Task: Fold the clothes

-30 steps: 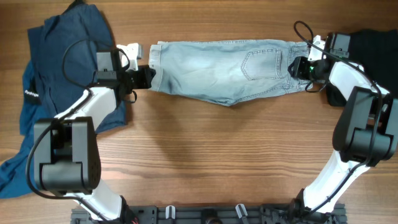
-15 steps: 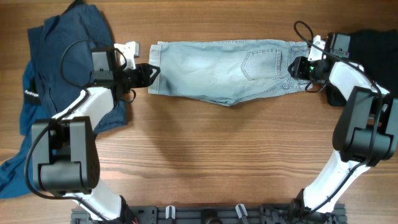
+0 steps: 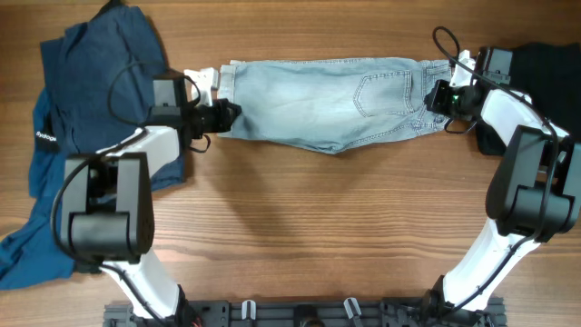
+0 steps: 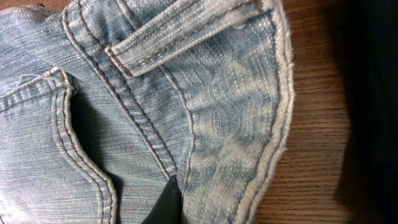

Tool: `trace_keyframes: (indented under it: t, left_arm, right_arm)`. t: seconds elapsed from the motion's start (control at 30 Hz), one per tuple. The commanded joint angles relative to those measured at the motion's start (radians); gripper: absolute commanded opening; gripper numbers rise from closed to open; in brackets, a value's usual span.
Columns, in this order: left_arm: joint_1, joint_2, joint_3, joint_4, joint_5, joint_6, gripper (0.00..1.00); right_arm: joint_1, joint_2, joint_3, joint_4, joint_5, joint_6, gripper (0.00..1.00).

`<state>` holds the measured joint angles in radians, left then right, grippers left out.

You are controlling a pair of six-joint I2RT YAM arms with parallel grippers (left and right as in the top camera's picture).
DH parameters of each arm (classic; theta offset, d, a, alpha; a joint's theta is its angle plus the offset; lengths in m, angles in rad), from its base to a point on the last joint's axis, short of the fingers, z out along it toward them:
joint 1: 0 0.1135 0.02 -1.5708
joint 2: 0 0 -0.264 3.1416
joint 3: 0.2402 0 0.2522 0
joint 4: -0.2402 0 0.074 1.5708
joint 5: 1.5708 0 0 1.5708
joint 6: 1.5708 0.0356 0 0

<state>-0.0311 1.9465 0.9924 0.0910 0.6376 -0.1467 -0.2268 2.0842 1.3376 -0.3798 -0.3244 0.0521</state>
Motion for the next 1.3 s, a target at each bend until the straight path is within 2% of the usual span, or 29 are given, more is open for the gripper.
trace_keyframes:
  t: [0.0, 0.17, 0.33, 0.5, 0.6, 0.8, 0.93, 1.1, 1.27]
  left_arm:
    - [-0.027, 0.04, 0.011, -0.002, -0.003, 0.008, 0.04]
    - [-0.03, 0.045, 0.011, -0.039, -0.045, 0.007, 0.04]
    - [-0.031, 0.045, 0.01, -0.074, -0.044, 0.007, 0.04]
    - [-0.031, 0.045, 0.01, -0.085, -0.044, 0.007, 0.04]
    - [-0.031, 0.045, 0.01, -0.084, -0.044, 0.007, 0.04]
    - [-0.033, 0.045, 0.01, -0.085, -0.044, 0.003, 0.04]
    - [-0.05, 0.045, 0.01, -0.083, -0.044, 0.003, 0.04]
    - [-0.045, 0.007, 0.012, -0.084, 0.018, -0.027, 0.04]
    - [-0.07, -0.07, 0.015, -0.087, 0.022, -0.084, 0.04]
  right_arm:
    - [0.003, 0.087, -0.037, -0.024, 0.005, 0.011, 0.04]
    - [0.003, 0.069, -0.023, -0.054, -0.058, 0.027, 0.04]
    - [0.019, -0.061, -0.01, -0.069, -0.191, 0.029, 0.04]
    - [0.11, -0.266, -0.01, -0.092, -0.193, 0.042, 0.04]
    - [0.182, -0.328, -0.01, -0.077, -0.193, 0.074, 0.04]
    - [0.311, -0.341, -0.01, -0.026, -0.194, 0.139, 0.04]
    - [0.361, -0.341, -0.01, -0.002, -0.193, 0.134, 0.04]
    - [0.33, -0.369, -0.01, -0.028, -0.194, 0.134, 0.04]
    - [0.214, -0.471, -0.008, -0.102, -0.193, 0.123, 0.04]
